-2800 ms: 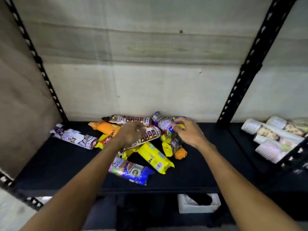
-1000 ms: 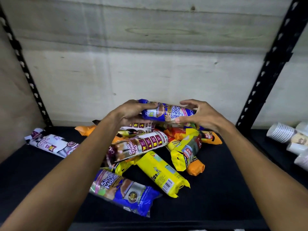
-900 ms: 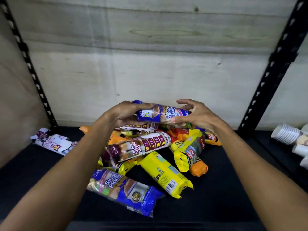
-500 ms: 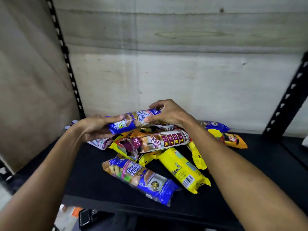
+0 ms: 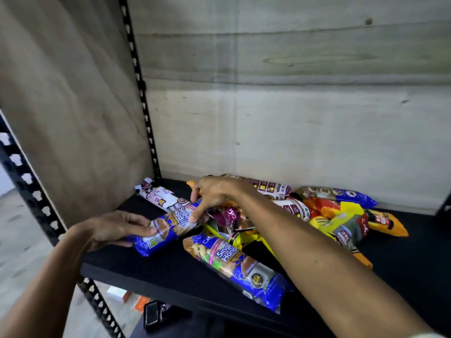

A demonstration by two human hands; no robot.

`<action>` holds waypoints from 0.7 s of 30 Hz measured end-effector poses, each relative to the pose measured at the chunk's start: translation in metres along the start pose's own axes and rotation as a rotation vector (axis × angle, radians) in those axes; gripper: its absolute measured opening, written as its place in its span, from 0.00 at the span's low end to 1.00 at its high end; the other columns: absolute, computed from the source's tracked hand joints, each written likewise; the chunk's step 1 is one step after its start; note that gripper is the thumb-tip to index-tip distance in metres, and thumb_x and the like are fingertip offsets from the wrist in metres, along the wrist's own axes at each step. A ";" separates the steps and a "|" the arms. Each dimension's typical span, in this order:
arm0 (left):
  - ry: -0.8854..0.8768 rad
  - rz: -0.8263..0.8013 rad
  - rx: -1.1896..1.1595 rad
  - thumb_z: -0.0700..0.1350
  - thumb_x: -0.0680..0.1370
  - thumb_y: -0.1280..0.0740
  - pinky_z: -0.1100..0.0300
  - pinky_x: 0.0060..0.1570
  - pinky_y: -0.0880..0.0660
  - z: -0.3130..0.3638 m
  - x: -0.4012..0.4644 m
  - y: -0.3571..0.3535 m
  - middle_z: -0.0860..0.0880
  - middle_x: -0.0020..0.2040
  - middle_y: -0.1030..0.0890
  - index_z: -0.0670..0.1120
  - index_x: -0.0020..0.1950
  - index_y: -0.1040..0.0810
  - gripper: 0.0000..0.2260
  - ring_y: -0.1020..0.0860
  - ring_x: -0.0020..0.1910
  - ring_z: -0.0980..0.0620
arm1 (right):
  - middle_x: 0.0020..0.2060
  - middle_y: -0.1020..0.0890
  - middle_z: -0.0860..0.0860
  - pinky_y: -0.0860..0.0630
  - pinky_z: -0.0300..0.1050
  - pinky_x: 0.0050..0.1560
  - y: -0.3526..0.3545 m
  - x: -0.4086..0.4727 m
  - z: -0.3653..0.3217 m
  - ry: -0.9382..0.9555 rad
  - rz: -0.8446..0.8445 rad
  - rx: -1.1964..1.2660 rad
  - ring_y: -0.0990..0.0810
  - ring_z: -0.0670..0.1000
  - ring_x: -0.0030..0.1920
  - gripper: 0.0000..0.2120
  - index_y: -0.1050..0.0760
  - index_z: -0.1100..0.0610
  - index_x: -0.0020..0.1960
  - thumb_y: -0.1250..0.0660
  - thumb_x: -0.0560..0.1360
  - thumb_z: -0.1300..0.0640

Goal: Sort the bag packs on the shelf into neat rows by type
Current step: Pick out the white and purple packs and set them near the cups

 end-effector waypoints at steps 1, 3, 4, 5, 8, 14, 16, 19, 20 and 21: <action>0.013 -0.004 0.012 0.66 0.46 0.18 0.61 0.48 0.26 -0.004 -0.001 0.001 0.50 0.51 0.14 0.47 0.56 0.16 0.42 0.20 0.50 0.56 | 0.60 0.22 0.49 0.28 0.44 0.48 -0.002 0.002 -0.004 -0.003 -0.013 -0.024 0.26 0.50 0.54 0.30 0.23 0.52 0.63 0.20 0.64 0.44; 0.034 -0.012 0.029 0.66 0.48 0.19 0.61 0.47 0.28 -0.011 -0.002 0.003 0.50 0.52 0.14 0.49 0.54 0.15 0.39 0.21 0.51 0.56 | 0.63 0.22 0.49 0.28 0.45 0.51 -0.006 0.005 -0.011 0.001 -0.039 -0.072 0.25 0.50 0.54 0.29 0.21 0.52 0.62 0.20 0.65 0.44; 0.041 -0.019 0.037 0.65 0.48 0.19 0.61 0.47 0.28 -0.013 -0.003 0.003 0.50 0.51 0.14 0.49 0.53 0.15 0.37 0.21 0.51 0.56 | 0.65 0.22 0.49 0.28 0.45 0.52 -0.008 0.005 -0.013 0.004 -0.050 -0.097 0.25 0.50 0.55 0.28 0.20 0.53 0.62 0.21 0.66 0.44; 0.045 -0.023 0.043 0.64 0.49 0.18 0.62 0.46 0.28 -0.014 -0.003 0.003 0.50 0.51 0.14 0.50 0.52 0.14 0.36 0.21 0.50 0.56 | 0.66 0.23 0.49 0.27 0.45 0.53 -0.010 0.006 -0.015 0.005 -0.058 -0.116 0.25 0.51 0.57 0.27 0.19 0.53 0.61 0.21 0.66 0.45; 0.051 -0.024 0.077 0.63 0.48 0.19 0.63 0.44 0.27 -0.017 -0.002 0.006 0.51 0.50 0.13 0.49 0.51 0.14 0.35 0.21 0.49 0.56 | 0.69 0.25 0.50 0.25 0.48 0.59 -0.017 0.012 -0.018 -0.004 -0.072 -0.153 0.24 0.53 0.64 0.25 0.18 0.53 0.59 0.21 0.66 0.45; 0.059 -0.036 0.160 0.61 0.55 0.19 0.55 0.57 0.24 -0.005 0.003 0.015 0.51 0.51 0.13 0.52 0.51 0.13 0.28 0.18 0.55 0.51 | 0.57 0.18 0.49 0.24 0.48 0.57 -0.021 0.013 -0.018 -0.018 -0.091 -0.125 0.21 0.51 0.54 0.24 0.19 0.53 0.60 0.22 0.67 0.45; 0.030 0.019 0.162 0.63 0.56 0.20 0.56 0.57 0.26 0.009 0.007 0.016 0.53 0.50 0.13 0.55 0.52 0.14 0.26 0.19 0.53 0.52 | 0.61 0.20 0.50 0.25 0.46 0.58 -0.014 0.009 -0.013 -0.017 -0.055 -0.068 0.22 0.51 0.57 0.22 0.19 0.54 0.61 0.23 0.70 0.46; 0.006 0.127 0.137 0.59 0.68 0.24 0.59 0.48 0.28 0.030 0.019 0.015 0.52 0.51 0.15 0.52 0.55 0.16 0.19 0.20 0.49 0.53 | 0.63 0.21 0.51 0.27 0.46 0.56 0.001 0.002 0.000 -0.031 0.052 0.019 0.23 0.52 0.58 0.20 0.20 0.54 0.61 0.26 0.72 0.46; 0.007 0.147 0.131 0.58 0.71 0.27 0.58 0.48 0.27 0.037 0.024 0.014 0.52 0.52 0.15 0.51 0.56 0.18 0.17 0.20 0.50 0.53 | 0.63 0.21 0.51 0.27 0.47 0.56 0.007 0.000 0.007 -0.047 0.097 0.037 0.23 0.52 0.58 0.19 0.20 0.53 0.60 0.26 0.73 0.45; 0.012 0.160 0.121 0.57 0.73 0.28 0.57 0.49 0.26 0.042 0.029 0.013 0.51 0.53 0.16 0.51 0.56 0.19 0.16 0.20 0.50 0.52 | 0.62 0.21 0.51 0.27 0.48 0.58 0.012 -0.002 0.015 -0.066 0.134 0.054 0.23 0.53 0.59 0.19 0.20 0.52 0.60 0.26 0.73 0.45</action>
Point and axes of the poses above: each hand's wrist, its own x-axis towards the middle knuckle, its own y-axis out of the back of the hand, z = x × y, the point moved 6 cm from there along x, towards the middle knuckle
